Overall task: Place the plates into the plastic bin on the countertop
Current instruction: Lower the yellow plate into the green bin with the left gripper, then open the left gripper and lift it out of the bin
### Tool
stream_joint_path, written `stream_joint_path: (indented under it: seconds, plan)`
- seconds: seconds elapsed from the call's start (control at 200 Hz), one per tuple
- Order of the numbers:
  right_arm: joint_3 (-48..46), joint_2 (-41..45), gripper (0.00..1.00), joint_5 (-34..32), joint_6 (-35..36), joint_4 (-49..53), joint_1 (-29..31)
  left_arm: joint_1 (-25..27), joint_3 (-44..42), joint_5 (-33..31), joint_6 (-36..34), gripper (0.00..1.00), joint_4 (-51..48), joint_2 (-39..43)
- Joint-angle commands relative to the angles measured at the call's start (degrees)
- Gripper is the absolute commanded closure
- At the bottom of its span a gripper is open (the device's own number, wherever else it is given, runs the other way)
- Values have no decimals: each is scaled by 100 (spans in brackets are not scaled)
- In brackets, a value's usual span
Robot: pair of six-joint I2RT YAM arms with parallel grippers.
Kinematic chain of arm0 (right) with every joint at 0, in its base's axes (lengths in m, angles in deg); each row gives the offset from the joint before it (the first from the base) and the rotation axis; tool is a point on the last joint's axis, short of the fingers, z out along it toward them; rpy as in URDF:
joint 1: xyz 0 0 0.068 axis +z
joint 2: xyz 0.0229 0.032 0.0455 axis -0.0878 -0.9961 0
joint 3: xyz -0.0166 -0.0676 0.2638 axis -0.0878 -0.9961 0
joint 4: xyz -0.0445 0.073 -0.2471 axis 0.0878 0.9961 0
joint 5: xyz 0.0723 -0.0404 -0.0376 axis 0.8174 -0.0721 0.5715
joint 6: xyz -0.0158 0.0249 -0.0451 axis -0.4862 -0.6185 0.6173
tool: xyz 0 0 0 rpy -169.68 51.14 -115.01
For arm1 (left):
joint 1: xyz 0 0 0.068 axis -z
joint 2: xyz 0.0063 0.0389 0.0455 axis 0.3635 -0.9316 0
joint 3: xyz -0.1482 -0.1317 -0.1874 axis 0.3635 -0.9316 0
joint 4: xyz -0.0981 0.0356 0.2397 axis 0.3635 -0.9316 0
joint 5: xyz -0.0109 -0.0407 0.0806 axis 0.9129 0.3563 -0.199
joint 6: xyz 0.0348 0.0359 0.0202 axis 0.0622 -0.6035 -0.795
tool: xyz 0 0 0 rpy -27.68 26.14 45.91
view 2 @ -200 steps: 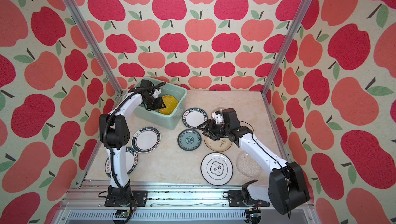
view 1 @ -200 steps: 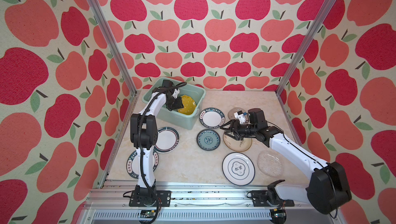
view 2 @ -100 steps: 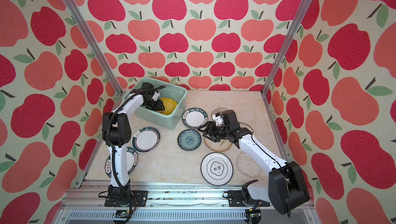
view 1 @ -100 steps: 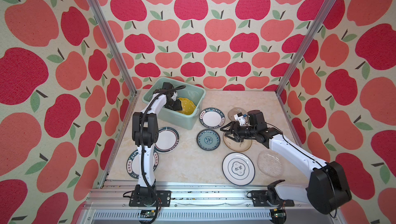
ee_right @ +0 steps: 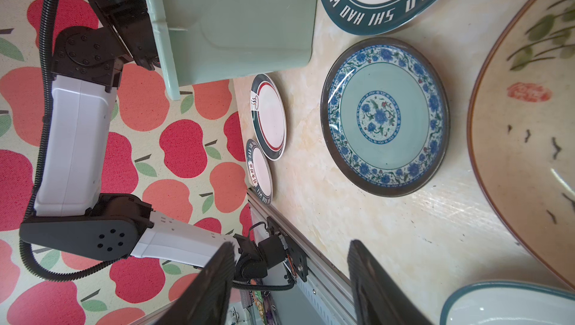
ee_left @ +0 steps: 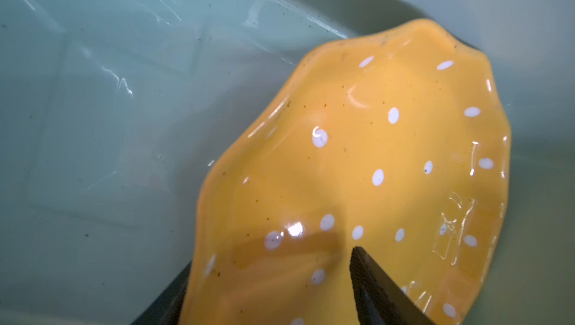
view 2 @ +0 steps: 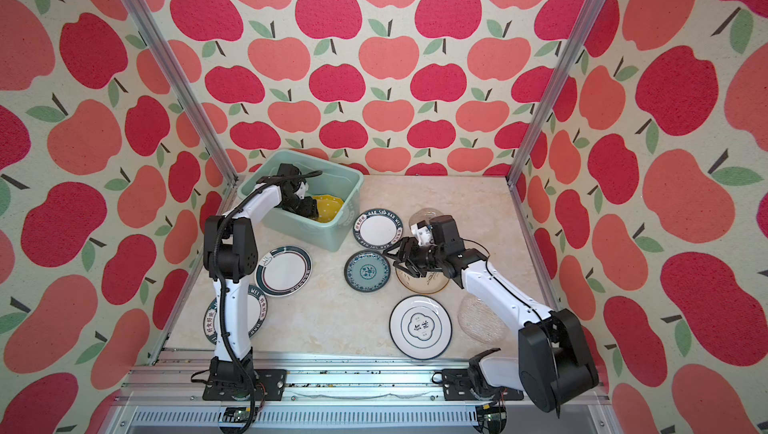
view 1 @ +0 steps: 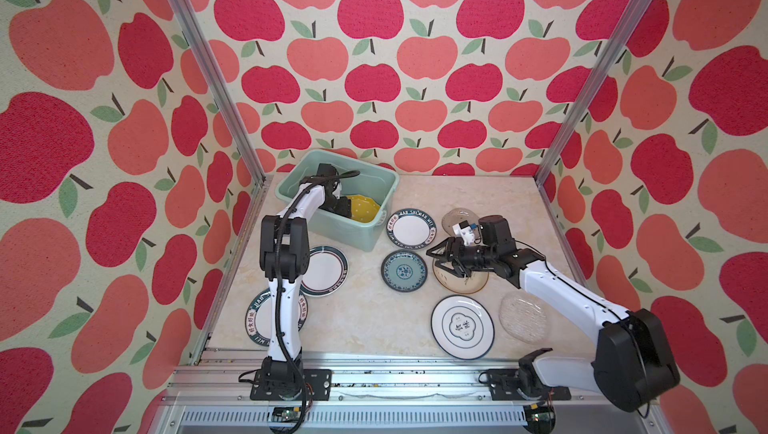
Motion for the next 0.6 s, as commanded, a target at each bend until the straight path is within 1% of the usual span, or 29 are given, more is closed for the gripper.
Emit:
stream_joint_path:
  seconds: [0.0,0.275,0.47,0.595]
  plan:
    - [-81,-56,39,89,124,-74,-46,27,188,-53,-108,25,43,-110]
    - [-93,-45,39,61,108,-91,-48,-3,161,-133,-47,22,85,-106]
    - [-71,52,38,-11,169,9,-64,-5,83,-217,15,16,227,23]
    - [-28,150,37,-64,326,226,-112,-14,84,-311,59,14,292,153]
